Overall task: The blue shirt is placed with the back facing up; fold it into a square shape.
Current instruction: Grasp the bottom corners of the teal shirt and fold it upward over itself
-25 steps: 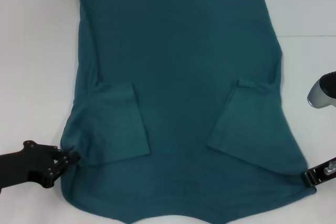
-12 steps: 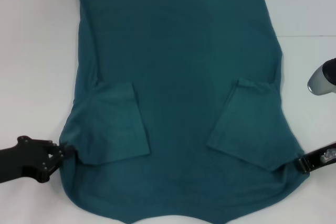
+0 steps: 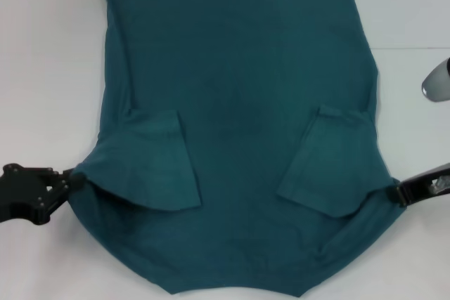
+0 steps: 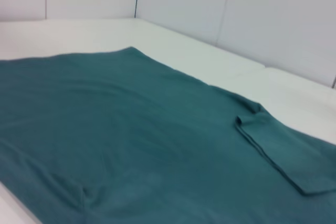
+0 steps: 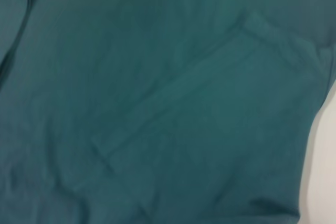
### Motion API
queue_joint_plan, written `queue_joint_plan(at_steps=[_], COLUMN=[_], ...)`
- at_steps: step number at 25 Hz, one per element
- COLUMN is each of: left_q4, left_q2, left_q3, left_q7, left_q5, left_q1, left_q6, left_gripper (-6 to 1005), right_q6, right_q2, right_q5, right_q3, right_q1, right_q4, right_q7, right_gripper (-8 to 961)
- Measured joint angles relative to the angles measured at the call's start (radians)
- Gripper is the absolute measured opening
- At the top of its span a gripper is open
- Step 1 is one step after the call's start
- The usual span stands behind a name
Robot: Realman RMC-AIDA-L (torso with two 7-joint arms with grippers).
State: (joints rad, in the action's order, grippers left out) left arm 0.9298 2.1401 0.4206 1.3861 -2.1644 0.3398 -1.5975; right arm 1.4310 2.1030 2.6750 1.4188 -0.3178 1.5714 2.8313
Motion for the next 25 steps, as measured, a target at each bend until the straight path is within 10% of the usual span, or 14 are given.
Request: queue_joint_plan(at_steps=[25], left_q4=[0.035], left_q2=[0.008], left_q3=[-0.076], left_q7=[-0.004], left_q5=[0.050], left_q1=[-0.059], left_q6=[-0.109], left_gripper=[45], right_q6=[-0.059], right_q2=[0.011], right_q5=[-0.165], right_q3=[-0.040], right_q1=[0.159], right_q4=[0.090], right_q7=[-0.172], right_gripper=[21])
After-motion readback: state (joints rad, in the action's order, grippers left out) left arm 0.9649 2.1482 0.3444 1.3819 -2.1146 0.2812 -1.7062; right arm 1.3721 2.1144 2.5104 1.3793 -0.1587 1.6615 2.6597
